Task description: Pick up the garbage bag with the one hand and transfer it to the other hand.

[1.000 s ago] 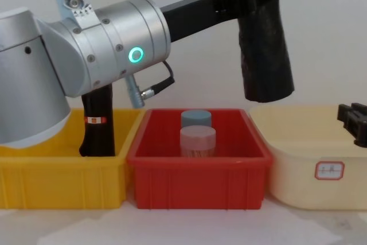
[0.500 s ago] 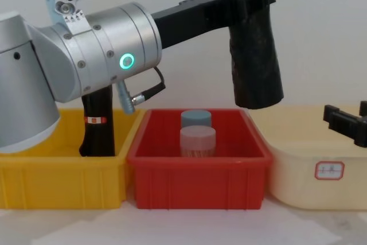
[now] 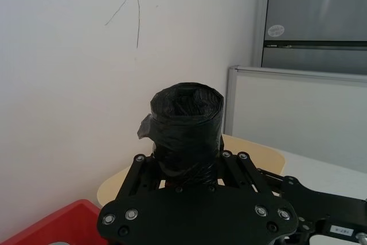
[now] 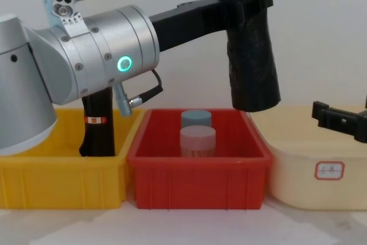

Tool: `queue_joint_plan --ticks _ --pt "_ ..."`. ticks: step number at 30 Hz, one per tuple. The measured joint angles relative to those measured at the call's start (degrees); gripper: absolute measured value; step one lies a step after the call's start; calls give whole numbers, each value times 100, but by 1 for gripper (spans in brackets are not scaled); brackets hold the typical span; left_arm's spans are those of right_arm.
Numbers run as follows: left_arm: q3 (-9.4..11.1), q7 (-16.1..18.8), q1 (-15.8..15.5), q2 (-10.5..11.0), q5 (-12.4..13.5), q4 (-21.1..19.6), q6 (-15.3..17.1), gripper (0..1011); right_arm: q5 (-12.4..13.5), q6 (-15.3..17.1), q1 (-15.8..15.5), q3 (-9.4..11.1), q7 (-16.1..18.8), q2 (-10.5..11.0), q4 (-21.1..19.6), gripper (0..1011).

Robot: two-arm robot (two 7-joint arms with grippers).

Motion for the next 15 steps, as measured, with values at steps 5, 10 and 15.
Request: queue_joint_plan --ticks 5,10,15 --pt "4 5 3 7 0 -3 2 388 87 4 -51 22 257 100 -141 1001" --pt "6 7 6 12 0 -5 3 388 222 52 -83 30 557 223 -310 1001" --pt "6 10 8 14 0 -8 3 388 360 125 -79 14 803 302 -432 1002"
